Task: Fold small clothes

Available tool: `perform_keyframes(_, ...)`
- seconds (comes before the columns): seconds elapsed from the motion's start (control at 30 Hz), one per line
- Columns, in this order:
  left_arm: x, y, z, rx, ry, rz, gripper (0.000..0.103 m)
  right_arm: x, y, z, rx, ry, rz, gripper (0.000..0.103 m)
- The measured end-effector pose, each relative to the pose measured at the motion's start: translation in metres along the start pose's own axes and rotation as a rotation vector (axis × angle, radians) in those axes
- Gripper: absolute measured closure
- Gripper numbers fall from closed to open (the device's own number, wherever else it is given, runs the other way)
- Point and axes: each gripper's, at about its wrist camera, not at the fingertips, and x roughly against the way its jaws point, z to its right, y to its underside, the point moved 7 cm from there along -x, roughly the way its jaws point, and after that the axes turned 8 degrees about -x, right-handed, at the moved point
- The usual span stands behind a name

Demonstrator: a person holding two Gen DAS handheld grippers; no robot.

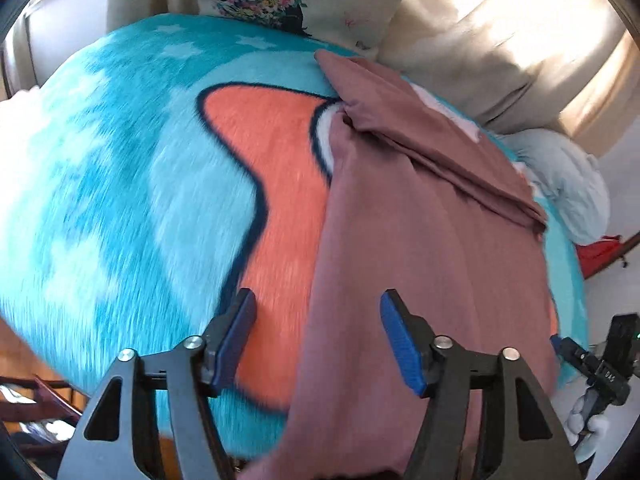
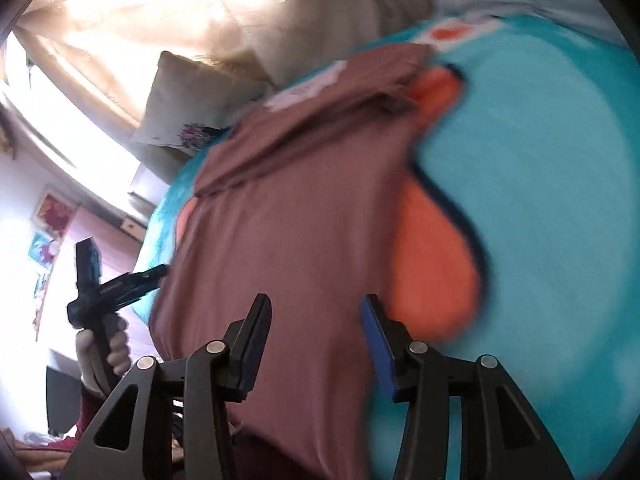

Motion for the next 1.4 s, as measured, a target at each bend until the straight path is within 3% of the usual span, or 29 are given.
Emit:
perform_keyframes(0.17, 0.023, 0.036, 0.003, -0.016, 0.025, 0.07, 0.037, 0.049, 0.037, 0.027, -0.035, 0.042, 0.107, 0.048)
perform_keyframes(0.3, 0.031, 0.053, 0.009, -0.031, 0.036, 0.102, 0.037, 0.056, 0.054, 0.029, -0.041, 0.012, 0.132, 0.048)
perform_keyframes(0.47, 0.037, 0.076, -0.003, 0.044, 0.073, 0.1, 0.042, 0.035, 0.065, 0.004, -0.047, -0.002, 0.143, 0.048)
perform_keyframes(0.67, 0.03, 0.092, -0.023, 0.11, 0.125, 0.076, 0.041, 0.018, 0.083, 0.002, -0.049, -0.015, 0.102, 0.048)
perform_keyframes(0.77, 0.024, 0.094, -0.017, 0.102, 0.186, 0.064, 0.032, 0.004, 0.087, 0.003, -0.066, -0.056, 0.073, 0.048)
perform_keyframes(0.87, 0.015, 0.099, -0.006, 0.091, 0.227, 0.029, 0.031, -0.012, 0.09, 0.003, -0.088, -0.097, 0.042, 0.046)
perform_keyframes(0.9, 0.014, 0.102, -0.004, 0.088, 0.222, 0.017, 0.042, -0.019, 0.092, 0.002, -0.096, -0.107, 0.029, 0.046)
perform_keyframes(0.93, 0.013, 0.105, -0.001, 0.079, 0.205, 0.003, 0.068, -0.027, 0.094, 0.001, -0.104, -0.112, 0.012, 0.046)
perform_keyframes(1.0, 0.014, 0.108, 0.004, 0.072, 0.203, -0.015, 0.095, -0.038, 0.098, -0.004, -0.102, -0.104, -0.007, 0.048)
perform_keyframes(1.07, 0.021, 0.108, 0.006, 0.066, 0.176, 0.001, 0.096, -0.041, 0.099, -0.01, -0.072, -0.075, 0.0, 0.054)
perform_keyframes(1.1, 0.024, 0.107, 0.007, 0.064, 0.17, 0.008, 0.097, -0.042, 0.099, -0.012, -0.062, -0.066, -0.001, 0.063)
perform_keyframes(1.13, 0.029, 0.107, 0.008, 0.064, 0.165, 0.02, 0.097, -0.043, 0.1, -0.012, -0.056, -0.056, -0.007, 0.081)
perform_keyframes(1.17, 0.034, 0.105, 0.008, 0.066, 0.163, 0.035, 0.097, -0.044, 0.101, -0.012, -0.051, -0.036, -0.018, 0.087)
perform_keyframes(1.33, 0.055, 0.095, 0.006, 0.102, 0.19, 0.098, 0.097, -0.035, 0.107, -0.019, -0.005, 0.004, -0.042, 0.092)
perform_keyframes(1.4, 0.062, 0.091, 0.005, 0.114, 0.201, 0.114, 0.097, -0.026, 0.107, -0.024, -0.012, -0.037, -0.038, 0.093)
